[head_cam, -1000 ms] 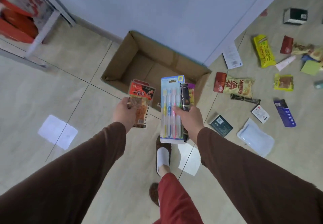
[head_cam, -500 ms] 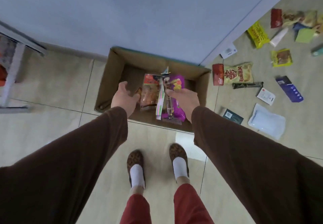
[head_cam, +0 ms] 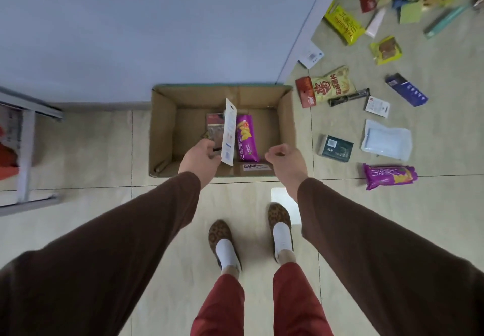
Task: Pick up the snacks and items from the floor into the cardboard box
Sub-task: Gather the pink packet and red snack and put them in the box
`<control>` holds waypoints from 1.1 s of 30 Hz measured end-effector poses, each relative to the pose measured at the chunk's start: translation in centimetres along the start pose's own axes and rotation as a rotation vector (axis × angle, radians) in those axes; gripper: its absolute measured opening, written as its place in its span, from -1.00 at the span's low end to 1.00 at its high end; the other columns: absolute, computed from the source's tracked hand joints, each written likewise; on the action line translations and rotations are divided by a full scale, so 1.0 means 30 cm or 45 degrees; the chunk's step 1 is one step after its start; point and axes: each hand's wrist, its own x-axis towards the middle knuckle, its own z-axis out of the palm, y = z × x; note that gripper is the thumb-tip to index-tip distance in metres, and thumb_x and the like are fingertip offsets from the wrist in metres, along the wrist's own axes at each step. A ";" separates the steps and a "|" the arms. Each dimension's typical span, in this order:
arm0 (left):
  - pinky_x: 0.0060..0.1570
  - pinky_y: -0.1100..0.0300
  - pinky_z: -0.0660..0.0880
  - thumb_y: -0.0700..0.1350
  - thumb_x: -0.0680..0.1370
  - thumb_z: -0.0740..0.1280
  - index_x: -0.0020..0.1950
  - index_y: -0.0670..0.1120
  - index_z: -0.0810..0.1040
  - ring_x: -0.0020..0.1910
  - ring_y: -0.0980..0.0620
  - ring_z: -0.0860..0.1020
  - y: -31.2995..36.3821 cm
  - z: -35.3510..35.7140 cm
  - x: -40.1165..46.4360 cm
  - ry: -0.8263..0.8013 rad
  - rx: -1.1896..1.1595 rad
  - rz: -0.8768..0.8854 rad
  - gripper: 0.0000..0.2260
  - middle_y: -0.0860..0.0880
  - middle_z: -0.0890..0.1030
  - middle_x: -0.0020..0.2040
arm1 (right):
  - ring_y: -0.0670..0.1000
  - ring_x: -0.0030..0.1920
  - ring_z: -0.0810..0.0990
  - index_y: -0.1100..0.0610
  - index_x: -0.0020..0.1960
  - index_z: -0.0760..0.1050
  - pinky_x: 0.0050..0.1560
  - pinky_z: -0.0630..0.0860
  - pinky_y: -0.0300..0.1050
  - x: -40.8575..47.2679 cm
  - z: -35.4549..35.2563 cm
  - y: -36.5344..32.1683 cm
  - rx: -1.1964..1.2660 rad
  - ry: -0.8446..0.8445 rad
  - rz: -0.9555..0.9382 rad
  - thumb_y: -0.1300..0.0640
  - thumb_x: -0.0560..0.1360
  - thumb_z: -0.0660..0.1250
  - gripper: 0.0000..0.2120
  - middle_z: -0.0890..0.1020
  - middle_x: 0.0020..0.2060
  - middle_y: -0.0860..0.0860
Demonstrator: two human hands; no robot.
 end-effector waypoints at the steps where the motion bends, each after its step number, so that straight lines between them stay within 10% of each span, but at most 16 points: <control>1: 0.18 0.13 0.48 -0.09 0.59 0.36 0.37 -0.08 0.48 0.16 -0.04 0.60 0.022 0.014 -0.008 -0.019 0.016 0.021 -0.65 -0.03 0.63 0.25 | 0.01 -0.06 0.64 0.06 0.10 0.63 -0.13 0.52 -0.14 -0.012 -0.027 0.012 0.015 0.027 -0.013 0.10 0.58 0.41 -0.89 0.70 -0.02 -0.01; 6: 0.22 0.04 0.52 -0.07 0.60 0.34 0.33 -0.07 0.49 0.18 -0.10 0.58 0.171 0.128 -0.068 -0.086 0.142 0.121 -0.69 -0.05 0.62 0.24 | 0.07 -0.11 0.64 0.07 0.06 0.63 -0.15 0.45 -0.16 -0.055 -0.218 0.116 0.017 0.121 -0.035 0.11 0.55 0.39 -0.88 0.66 0.09 0.07; 12: 0.26 -0.04 0.53 -0.05 0.56 0.38 0.23 -0.03 0.55 0.18 -0.05 0.61 0.359 0.384 -0.167 -0.182 0.241 0.230 -0.75 -0.01 0.66 0.18 | 0.13 0.24 0.59 0.01 0.09 0.61 0.27 0.55 0.06 -0.089 -0.521 0.333 -0.057 0.190 -0.080 0.08 0.56 0.39 -0.88 0.59 0.23 0.08; 33: 0.23 0.02 0.49 -0.06 0.61 0.32 0.32 -0.01 0.52 0.26 -0.06 0.54 1.211 1.333 -0.391 -0.334 0.660 0.533 -0.72 -0.02 0.58 0.29 | 0.16 0.26 0.58 0.11 0.32 0.56 0.27 0.53 0.06 0.132 -1.632 0.868 -0.312 0.235 -0.075 0.14 0.58 0.36 -0.69 0.63 0.23 0.10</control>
